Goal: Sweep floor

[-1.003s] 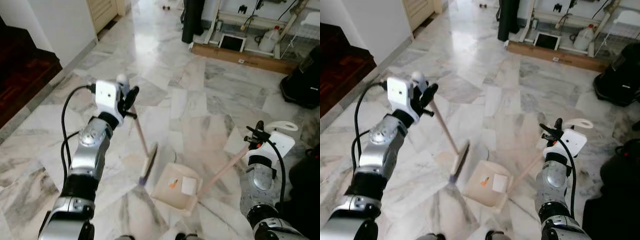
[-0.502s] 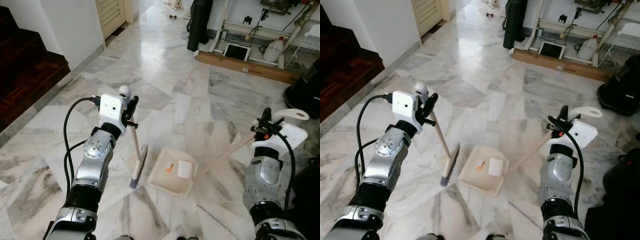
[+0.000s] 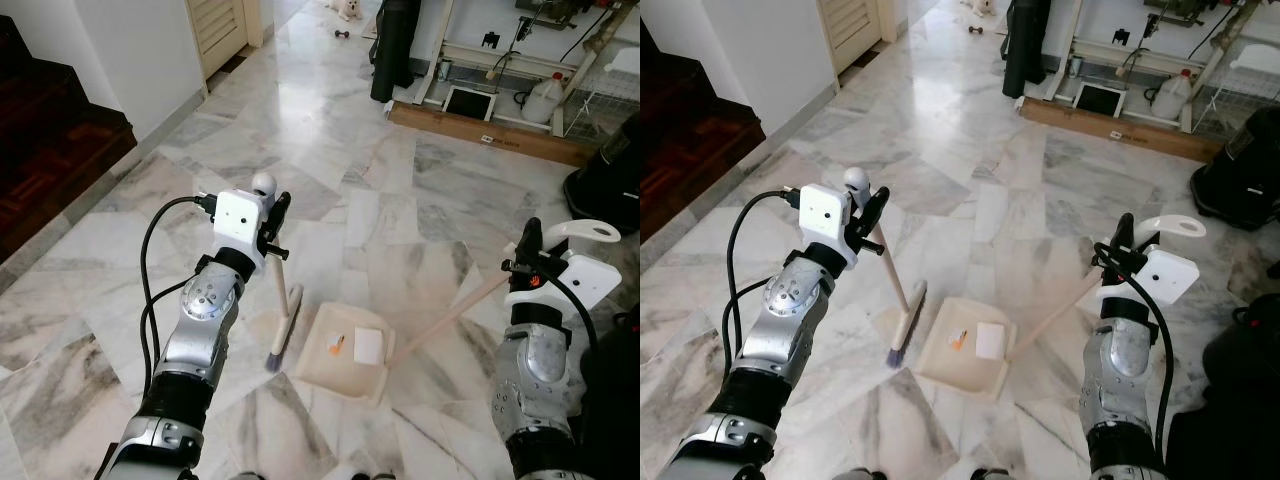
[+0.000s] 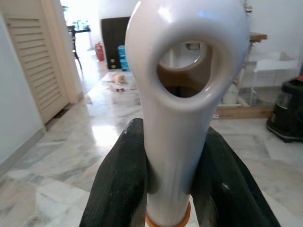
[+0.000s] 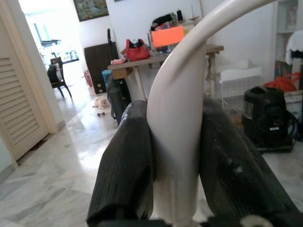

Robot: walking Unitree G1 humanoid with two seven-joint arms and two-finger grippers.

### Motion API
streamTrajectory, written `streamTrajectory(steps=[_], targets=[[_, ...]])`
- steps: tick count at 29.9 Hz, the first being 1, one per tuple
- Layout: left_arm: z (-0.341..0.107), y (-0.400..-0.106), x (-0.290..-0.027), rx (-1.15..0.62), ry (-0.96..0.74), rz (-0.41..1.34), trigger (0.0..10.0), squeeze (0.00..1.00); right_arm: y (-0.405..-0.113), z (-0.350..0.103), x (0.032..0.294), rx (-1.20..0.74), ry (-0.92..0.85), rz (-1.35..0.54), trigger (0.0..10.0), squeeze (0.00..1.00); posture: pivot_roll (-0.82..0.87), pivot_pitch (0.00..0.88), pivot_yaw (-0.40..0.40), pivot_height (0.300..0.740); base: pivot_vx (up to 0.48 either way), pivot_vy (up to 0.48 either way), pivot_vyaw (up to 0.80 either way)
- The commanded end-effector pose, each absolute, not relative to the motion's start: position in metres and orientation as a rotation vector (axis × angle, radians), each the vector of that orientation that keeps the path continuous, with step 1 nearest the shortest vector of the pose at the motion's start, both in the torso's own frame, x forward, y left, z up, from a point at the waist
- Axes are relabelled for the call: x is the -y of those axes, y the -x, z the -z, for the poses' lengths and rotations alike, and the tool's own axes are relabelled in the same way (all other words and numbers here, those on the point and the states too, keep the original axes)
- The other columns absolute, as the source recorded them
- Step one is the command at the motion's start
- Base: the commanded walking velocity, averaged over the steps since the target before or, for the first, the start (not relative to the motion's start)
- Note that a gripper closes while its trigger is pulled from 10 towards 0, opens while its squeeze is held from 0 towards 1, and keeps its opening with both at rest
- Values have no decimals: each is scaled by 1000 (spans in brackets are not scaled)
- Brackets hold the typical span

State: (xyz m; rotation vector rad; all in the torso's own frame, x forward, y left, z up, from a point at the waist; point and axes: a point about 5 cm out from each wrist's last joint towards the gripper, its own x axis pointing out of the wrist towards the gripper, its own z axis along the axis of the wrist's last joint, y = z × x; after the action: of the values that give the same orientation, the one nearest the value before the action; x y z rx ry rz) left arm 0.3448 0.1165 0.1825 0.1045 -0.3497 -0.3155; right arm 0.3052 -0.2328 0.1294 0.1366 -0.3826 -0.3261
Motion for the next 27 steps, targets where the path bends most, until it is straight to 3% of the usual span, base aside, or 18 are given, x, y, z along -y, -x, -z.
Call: streamTrajectory(steps=[1,11,27], targets=[[-195,-342,-114,420,-121,318,10000,0,-304,-147,233,461,-143,333,10000,0,82,48,-22,740,0,0,769],[-191,-342,-115,414,-159,294,10000,0,-302,-148,224,449,-146,306,10000,0,92,22,-21,740,0,0,776],[-195,-344,-115,416,-169,270,10000,0,-303,-153,223,450,-146,304,10000,0,90,75,-19,740,0,0,788]])
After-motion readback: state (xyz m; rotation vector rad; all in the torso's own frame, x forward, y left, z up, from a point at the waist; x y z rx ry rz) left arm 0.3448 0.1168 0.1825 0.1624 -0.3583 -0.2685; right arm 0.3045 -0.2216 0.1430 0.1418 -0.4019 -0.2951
